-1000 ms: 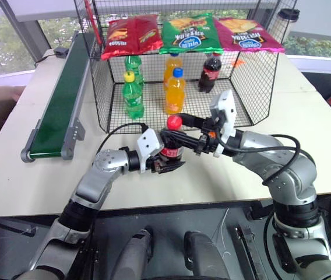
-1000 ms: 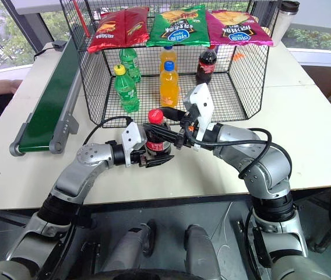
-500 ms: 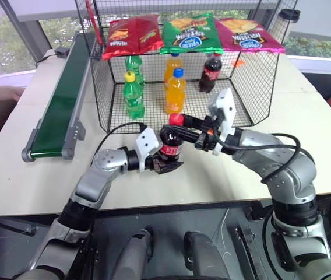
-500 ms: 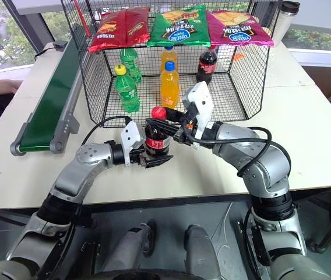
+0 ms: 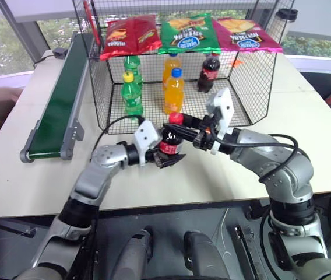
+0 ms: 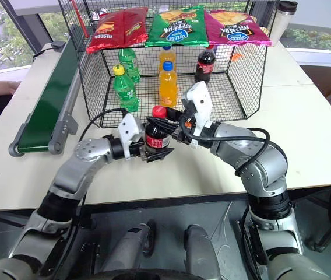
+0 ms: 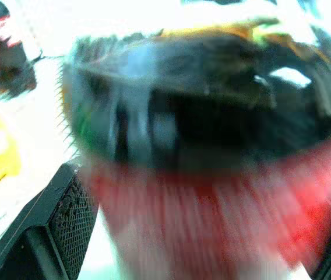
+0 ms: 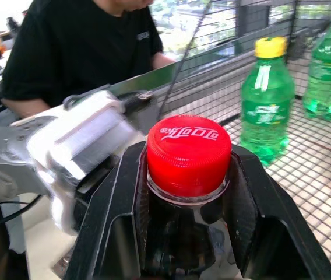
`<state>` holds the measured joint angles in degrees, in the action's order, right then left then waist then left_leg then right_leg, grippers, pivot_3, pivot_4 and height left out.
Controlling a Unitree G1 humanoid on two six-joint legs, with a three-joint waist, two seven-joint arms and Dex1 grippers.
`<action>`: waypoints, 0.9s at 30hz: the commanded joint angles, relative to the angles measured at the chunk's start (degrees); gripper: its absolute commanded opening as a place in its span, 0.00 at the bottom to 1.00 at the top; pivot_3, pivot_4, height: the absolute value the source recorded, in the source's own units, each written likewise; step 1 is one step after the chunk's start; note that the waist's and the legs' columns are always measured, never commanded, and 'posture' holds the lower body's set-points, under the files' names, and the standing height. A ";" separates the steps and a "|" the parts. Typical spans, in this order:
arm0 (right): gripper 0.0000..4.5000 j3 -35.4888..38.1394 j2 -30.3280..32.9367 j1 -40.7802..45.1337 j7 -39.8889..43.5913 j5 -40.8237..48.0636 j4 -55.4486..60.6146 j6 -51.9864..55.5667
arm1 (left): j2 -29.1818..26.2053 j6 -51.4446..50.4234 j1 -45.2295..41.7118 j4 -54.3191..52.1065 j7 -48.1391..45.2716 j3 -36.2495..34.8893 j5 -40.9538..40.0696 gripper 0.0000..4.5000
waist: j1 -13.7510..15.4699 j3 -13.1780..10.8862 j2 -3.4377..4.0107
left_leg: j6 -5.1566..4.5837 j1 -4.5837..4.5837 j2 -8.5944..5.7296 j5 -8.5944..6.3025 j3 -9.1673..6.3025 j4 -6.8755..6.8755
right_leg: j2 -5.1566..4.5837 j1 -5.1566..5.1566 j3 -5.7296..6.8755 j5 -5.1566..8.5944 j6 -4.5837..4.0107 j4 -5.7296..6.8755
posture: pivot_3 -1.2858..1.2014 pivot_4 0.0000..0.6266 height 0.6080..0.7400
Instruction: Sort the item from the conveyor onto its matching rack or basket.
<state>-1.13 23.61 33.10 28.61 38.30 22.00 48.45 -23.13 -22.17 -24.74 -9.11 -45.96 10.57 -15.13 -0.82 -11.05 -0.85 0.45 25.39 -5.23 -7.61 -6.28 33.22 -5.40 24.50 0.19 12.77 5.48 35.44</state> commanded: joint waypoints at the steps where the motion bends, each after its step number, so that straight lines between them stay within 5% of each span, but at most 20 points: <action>1: 0.26 3.79 0.82 3.63 -2.50 -3.32 -2.48 -3.54 | -1.80 -2.44 2.14 -5.34 0.99 -3.54 -2.20 0.98 | 0.07 0.00 0.01 | 0.00 0.00 0.00 0.00 0.00 0.00 | 0.01 0.01 0.00 0.01 -0.01 0.01 | 0.52 0.24 0.98; 27: 0.26 8.55 -2.69 20.17 -12.30 -22.26 -40.75 -28.82 | 4.45 -2.97 9.37 -8.14 15.42 -5.04 -0.61 0.98 | 0.06 -0.01 0.03 | 0.00 -0.02 -0.02 0.02 0.08 0.00 | 0.06 0.01 -0.02 -0.09 0.13 0.08 | 0.52 0.24 0.98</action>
<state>6.08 20.82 49.77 16.77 16.81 -19.69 23.62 -18.83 -25.96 -15.02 -15.58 -30.89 5.65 -15.73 -0.77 -11.07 -0.82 0.45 25.37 -5.25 -7.59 -6.21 33.22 -5.34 24.51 0.16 12.68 5.62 35.52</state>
